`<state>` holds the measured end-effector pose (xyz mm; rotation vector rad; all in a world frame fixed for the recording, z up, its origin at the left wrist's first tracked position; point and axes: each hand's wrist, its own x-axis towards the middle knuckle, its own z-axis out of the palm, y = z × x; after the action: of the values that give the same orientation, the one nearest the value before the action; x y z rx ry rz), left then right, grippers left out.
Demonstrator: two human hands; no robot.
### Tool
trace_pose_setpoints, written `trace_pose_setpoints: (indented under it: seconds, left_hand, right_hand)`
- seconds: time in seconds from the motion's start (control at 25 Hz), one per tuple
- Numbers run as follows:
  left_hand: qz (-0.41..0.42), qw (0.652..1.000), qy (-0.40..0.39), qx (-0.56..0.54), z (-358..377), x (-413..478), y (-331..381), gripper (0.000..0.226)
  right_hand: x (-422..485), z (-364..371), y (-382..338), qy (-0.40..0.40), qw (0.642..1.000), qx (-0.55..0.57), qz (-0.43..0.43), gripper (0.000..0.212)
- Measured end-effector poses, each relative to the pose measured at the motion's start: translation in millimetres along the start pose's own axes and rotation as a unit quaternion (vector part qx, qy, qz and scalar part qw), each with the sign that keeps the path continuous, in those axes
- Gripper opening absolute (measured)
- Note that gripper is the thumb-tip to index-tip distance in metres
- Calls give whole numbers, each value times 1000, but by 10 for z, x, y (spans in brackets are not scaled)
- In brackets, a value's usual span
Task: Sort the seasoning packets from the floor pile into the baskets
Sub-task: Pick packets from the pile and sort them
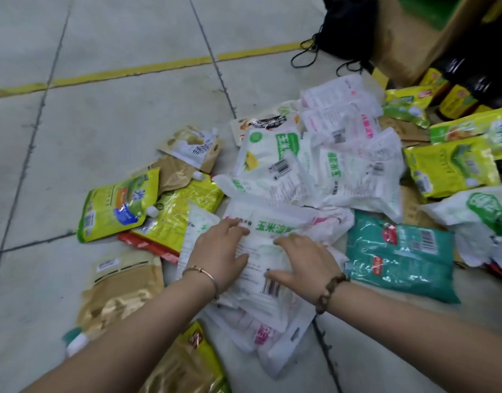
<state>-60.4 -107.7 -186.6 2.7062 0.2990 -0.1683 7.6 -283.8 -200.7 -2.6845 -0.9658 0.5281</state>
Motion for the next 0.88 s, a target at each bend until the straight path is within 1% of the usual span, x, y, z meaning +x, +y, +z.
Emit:
trace_pose_setpoints:
  seconds: [0.04,0.08,0.16,0.2,0.28,0.36,0.44,0.48,0.56,0.64,0.68,0.72,0.76,0.8,0.84,0.88]
  left_hand:
    - [-7,999,20,-33,-18,-76,-31,43]
    - [-19,996,53,-63,-27,-160,-57,38]
    - [-51,989,108,-88,-1,-376,-78,29]
    - [-72,985,111,-108,28,-479,-75,25]
    - [-122,974,79,-172,83,-613,-78,21]
    - [-167,961,53,-215,109,-648,-113,23]
    - [-206,941,60,-262,102,-655,-138,27]
    - [-221,928,67,-291,92,-647,-130,28]
    - [-235,909,67,-337,75,-611,-87,29]
    - [-244,892,55,-377,40,-566,-38,26]
    - [-259,871,51,-414,12,-551,-19,21]
    - [-287,838,47,-462,-20,-539,0,16]
    - [-323,793,36,-514,-53,-534,23,12]
    - [-356,743,13,-566,-71,-535,48,13]
    - [-376,691,-20,-617,-83,-530,73,21]
    - [-373,647,-63,-662,-94,-518,98,33]
  right_hand:
    - [61,25,-103,22,999,8,-31,72]
    - [139,42,-202,25,998,39,-44,75]
    - [279,92,-400,-6,995,91,-40,84]
    - [326,125,-478,-16,996,81,-39,86]
    - [343,208,-563,-1,999,27,-41,82]
    - [305,274,-550,21,999,15,-37,71]
    - [258,307,-499,33,997,54,-34,56]
    - [231,307,-475,44,996,75,-28,45]
    - [175,294,-437,67,992,106,-19,24]
    - [111,267,-385,91,985,143,-9,18]
    - [72,251,-355,112,979,172,-9,17]
    - [31,225,-322,140,969,203,-12,16]
    - [-11,194,-295,172,958,230,-18,14]
    - [-60,160,-289,206,945,251,-31,13]
    - [-111,124,-311,238,933,264,-60,13]
    - [-156,95,-357,269,921,262,-106,14]
